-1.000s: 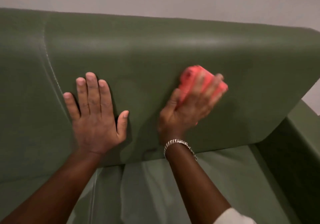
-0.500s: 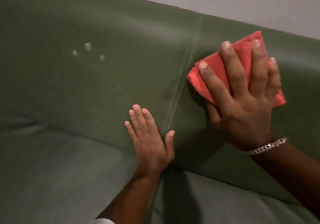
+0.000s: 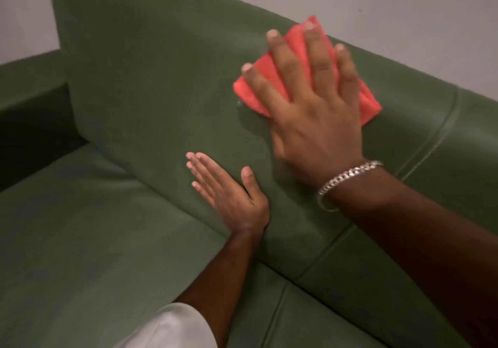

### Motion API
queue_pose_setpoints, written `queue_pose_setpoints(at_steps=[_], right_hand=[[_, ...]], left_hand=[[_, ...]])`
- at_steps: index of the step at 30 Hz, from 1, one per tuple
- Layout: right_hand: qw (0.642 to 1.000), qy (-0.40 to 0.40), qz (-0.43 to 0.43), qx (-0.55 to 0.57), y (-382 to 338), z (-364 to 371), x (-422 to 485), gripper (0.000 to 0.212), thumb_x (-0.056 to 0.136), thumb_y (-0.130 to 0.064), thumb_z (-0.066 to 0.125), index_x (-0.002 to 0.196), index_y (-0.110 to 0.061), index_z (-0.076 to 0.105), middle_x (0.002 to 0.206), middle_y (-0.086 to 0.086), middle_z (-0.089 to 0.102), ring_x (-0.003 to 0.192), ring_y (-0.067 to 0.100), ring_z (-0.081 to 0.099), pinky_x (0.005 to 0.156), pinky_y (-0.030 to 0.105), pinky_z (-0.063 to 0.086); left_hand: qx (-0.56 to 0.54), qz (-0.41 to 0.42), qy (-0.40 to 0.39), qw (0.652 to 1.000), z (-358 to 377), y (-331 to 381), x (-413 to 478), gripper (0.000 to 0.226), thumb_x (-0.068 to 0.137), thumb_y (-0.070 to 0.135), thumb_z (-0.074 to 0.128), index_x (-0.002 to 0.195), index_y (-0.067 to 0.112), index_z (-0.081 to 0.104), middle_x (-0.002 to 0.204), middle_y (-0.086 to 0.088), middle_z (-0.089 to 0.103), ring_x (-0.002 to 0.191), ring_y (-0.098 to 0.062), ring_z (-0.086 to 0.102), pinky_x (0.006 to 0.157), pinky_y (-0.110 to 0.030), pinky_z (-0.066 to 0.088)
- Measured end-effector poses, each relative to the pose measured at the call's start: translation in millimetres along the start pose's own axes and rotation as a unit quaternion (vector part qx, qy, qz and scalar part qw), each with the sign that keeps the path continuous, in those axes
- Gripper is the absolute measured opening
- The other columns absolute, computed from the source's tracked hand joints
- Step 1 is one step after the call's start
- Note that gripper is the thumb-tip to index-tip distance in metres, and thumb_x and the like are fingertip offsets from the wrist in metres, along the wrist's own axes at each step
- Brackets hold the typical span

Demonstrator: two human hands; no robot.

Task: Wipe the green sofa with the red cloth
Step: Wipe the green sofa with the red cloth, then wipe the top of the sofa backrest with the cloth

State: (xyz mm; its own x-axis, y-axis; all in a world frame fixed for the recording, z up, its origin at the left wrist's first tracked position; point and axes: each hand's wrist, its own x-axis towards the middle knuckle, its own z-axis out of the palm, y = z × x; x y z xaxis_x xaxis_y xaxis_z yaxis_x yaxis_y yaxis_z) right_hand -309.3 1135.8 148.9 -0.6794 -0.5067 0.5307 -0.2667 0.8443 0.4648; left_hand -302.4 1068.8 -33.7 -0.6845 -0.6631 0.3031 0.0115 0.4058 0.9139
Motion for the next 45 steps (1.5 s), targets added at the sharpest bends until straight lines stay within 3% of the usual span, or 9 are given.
queue_pose_setpoints(at_steps=[4, 10, 15, 18, 21, 27, 35, 39, 45], right_hand=[[0.984, -0.031, -0.171, -0.040, -2.8, 12.0, -33.3, 0.054, 0.096, -0.033, 0.043, 0.150, -0.028, 0.038, 0.165, 0.008, 0.029, 0.152, 0.041, 0.023, 0.122, 0.060, 0.020], [0.997, 0.054, -0.028, -0.036, -36.5, 22.7, 20.4, 0.053, 0.096, -0.038, 0.044, 0.148, -0.029, 0.038, 0.164, 0.009, 0.031, 0.150, 0.044, 0.025, 0.120, 0.059, 0.022], [0.963, -0.018, -0.261, -0.063, -19.5, 27.3, -46.4, 0.042, 0.107, -0.014, 0.032, 0.147, -0.019, 0.046, 0.159, 0.008, 0.039, 0.142, 0.039, 0.043, 0.109, 0.049, 0.037], [0.963, -0.104, -0.248, -0.020, -6.4, 0.2, -72.2, 0.043, 0.105, -0.008, 0.028, 0.136, -0.017, 0.056, 0.150, 0.010, 0.052, 0.129, 0.038, 0.047, 0.089, 0.046, 0.038], [0.974, -0.167, -0.097, 0.115, -46.9, -41.9, -52.1, 0.068, 0.066, -0.004, 0.069, 0.129, -0.023, 0.056, 0.140, 0.010, 0.062, 0.113, 0.040, 0.054, 0.078, 0.044, 0.045], [0.824, -0.140, 0.193, 0.514, -191.2, -131.9, 27.4, 0.058, 0.087, -0.042, 0.050, 0.137, -0.015, 0.057, 0.152, 0.000, 0.043, 0.146, 0.018, 0.035, 0.121, 0.035, 0.027], [0.602, -0.091, 0.278, 0.743, -328.6, -204.2, 151.6, 0.058, 0.088, -0.022, 0.061, 0.142, -0.040, 0.046, 0.159, -0.009, 0.039, 0.145, -0.001, 0.036, 0.120, 0.035, 0.037], [0.478, -0.169, 0.350, 0.788, -434.3, -216.9, 216.1, 0.067, 0.082, 0.006, 0.072, 0.140, -0.019, 0.049, 0.122, 0.005, 0.070, 0.094, -0.008, 0.069, 0.086, 0.013, 0.057], [0.464, -0.254, 0.340, 0.777, -667.9, -203.5, 280.6, 0.046, 0.073, 0.011, 0.078, 0.103, -0.021, 0.067, 0.082, -0.007, 0.076, 0.070, 0.004, 0.070, 0.062, 0.015, 0.055]], left_hand=[[0.015, -0.009, -0.011, 1.000, -13.4, -21.5, 33.0, 0.084, 0.095, 0.061, 0.017, 0.155, 0.004, 0.003, 0.167, -0.016, 0.003, 0.155, -0.027, 0.001, 0.124, -0.053, 0.008], [0.079, 0.055, -0.059, 0.994, -43.5, -70.8, 84.6, 0.086, 0.095, 0.058, 0.023, 0.154, 0.000, 0.002, 0.166, -0.021, 0.001, 0.155, -0.031, -0.001, 0.124, -0.050, 0.006], [0.055, -0.048, -0.181, 0.981, -85.8, -75.6, 101.2, 0.098, 0.090, 0.052, 0.053, 0.155, 0.002, -0.002, 0.166, -0.018, -0.008, 0.154, -0.031, -0.005, 0.123, -0.040, 0.003], [-0.080, -0.254, -0.323, 0.908, -119.2, -51.6, 122.8, 0.094, 0.091, 0.043, 0.060, 0.156, 0.011, 0.000, 0.167, -0.007, -0.010, 0.155, -0.019, -0.004, 0.119, -0.024, 0.001], [-0.217, -0.364, -0.435, 0.794, -171.2, -15.7, 128.8, 0.059, 0.094, 0.051, 0.046, 0.146, 0.024, 0.040, 0.152, 0.012, 0.046, 0.144, -0.007, 0.033, 0.114, -0.020, 0.029], [-0.416, -0.448, -0.410, 0.677, -293.2, 47.7, 155.7, 0.069, 0.083, 0.066, 0.039, 0.118, 0.013, 0.064, 0.098, -0.004, 0.075, 0.090, -0.016, 0.071, 0.081, -0.030, 0.056], [-0.447, -0.317, -0.281, 0.788, -463.8, 41.9, 283.8, 0.026, 0.083, 0.012, 0.057, 0.104, 0.007, 0.072, 0.083, -0.007, 0.078, 0.068, -0.013, 0.074, 0.060, -0.025, 0.060], [-0.438, -0.326, -0.214, 0.810, -545.8, -11.7, 349.8, 0.032, 0.085, 0.012, 0.055, 0.112, -0.002, 0.066, 0.091, -0.013, 0.077, 0.075, -0.018, 0.074, 0.070, -0.032, 0.062], [-0.291, -0.377, -0.069, 0.876, -696.2, -176.9, 436.3, 0.031, 0.085, 0.022, 0.066, 0.108, 0.002, 0.071, 0.095, -0.016, 0.074, 0.082, -0.026, 0.070, 0.071, -0.035, 0.056]])
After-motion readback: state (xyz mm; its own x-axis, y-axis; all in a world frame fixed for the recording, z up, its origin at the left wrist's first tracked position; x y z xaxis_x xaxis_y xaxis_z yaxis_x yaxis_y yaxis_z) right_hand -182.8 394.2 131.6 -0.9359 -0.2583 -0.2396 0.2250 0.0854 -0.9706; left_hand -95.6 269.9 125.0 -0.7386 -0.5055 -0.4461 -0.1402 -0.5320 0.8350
